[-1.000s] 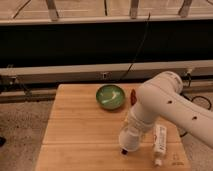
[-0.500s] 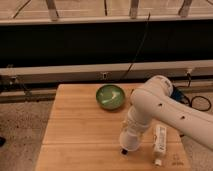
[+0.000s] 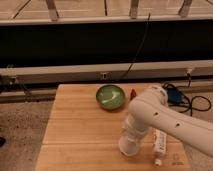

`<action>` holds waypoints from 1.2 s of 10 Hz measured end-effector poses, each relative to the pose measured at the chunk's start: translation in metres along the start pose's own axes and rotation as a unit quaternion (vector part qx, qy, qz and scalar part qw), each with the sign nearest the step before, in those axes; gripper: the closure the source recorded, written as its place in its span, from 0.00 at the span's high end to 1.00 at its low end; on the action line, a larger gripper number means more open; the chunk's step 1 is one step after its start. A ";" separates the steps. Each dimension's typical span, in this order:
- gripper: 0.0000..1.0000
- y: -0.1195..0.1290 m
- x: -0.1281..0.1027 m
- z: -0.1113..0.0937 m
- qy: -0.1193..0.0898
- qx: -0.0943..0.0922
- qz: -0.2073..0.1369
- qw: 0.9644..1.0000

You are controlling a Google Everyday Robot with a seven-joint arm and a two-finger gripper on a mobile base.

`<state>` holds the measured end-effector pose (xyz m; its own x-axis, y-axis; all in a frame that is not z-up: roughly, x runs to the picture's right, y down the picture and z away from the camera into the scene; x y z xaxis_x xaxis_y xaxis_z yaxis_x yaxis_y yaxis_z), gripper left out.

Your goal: Place the ceramic cup over the eraser

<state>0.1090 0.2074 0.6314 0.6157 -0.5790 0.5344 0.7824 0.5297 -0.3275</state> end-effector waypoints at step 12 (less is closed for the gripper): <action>0.80 -0.006 0.019 0.046 -0.021 -0.024 0.002 0.999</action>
<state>0.1114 0.2219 0.6794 0.6146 -0.5509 0.5646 0.7846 0.5007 -0.3656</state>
